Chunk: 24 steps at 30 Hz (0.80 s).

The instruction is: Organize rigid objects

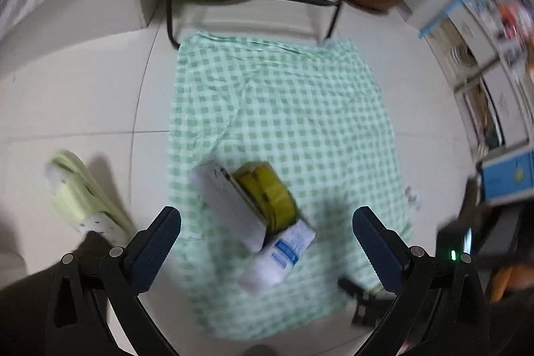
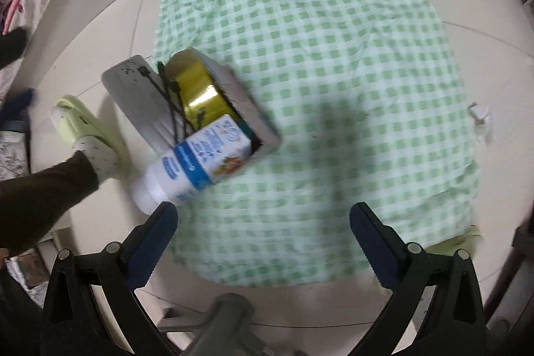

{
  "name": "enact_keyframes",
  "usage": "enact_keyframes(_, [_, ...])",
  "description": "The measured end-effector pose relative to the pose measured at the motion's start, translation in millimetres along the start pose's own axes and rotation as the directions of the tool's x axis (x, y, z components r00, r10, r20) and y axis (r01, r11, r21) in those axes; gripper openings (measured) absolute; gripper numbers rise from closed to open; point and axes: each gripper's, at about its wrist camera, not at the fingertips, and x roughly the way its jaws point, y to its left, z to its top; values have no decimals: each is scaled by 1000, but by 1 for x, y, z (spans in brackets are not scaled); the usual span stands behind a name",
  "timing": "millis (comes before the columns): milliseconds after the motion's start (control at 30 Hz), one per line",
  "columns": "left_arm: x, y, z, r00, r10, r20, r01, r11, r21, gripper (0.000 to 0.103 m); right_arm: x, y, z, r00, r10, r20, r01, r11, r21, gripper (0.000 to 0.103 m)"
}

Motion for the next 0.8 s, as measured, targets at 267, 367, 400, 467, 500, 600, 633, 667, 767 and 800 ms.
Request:
enact_keyframes(267, [-3,-37,-34,984,178,-23,-173,976,133,103,-6,-7,0,992,129,-12,-127,986,113,103])
enact_keyframes(367, [10,-42,-32,981,182,-69,-175,980,95,103,-12,-10,-7,998,56,-12,-55,994,90,103])
enact_keyframes(400, [14,-43,-31,978,192,-83,-185,978,93,103,-12,-12,-9,999,52,-12,-51,994,93,103])
enact_keyframes(467, [20,-46,-27,972,218,-91,-208,972,110,103,-11,-16,-12,998,59,-27,-55,992,111,103])
enact_keyframes(500, [20,-49,-26,969,231,-88,-220,968,117,103,-11,-17,-12,997,66,-27,-62,991,115,103])
enact_keyframes(600, [21,-49,-24,955,285,-86,-274,955,117,103,-12,-15,-10,997,71,-18,-69,992,107,103])
enact_keyframes(633, [24,-50,-24,944,315,-93,-304,945,117,103,-12,-13,-9,998,63,-20,-61,994,95,103])
enact_keyframes(667, [27,-51,-25,936,338,-97,-327,938,118,103,-11,-11,-8,999,48,-22,-46,996,79,103])
enact_keyframes(767, [37,-55,-29,938,325,-125,-310,943,123,103,-10,-2,-8,1000,8,-29,-7,1000,21,103])
enact_keyframes(800, [39,-56,-29,943,305,-134,-291,950,117,103,-9,1,-8,1000,4,-31,-4,1000,3,103])
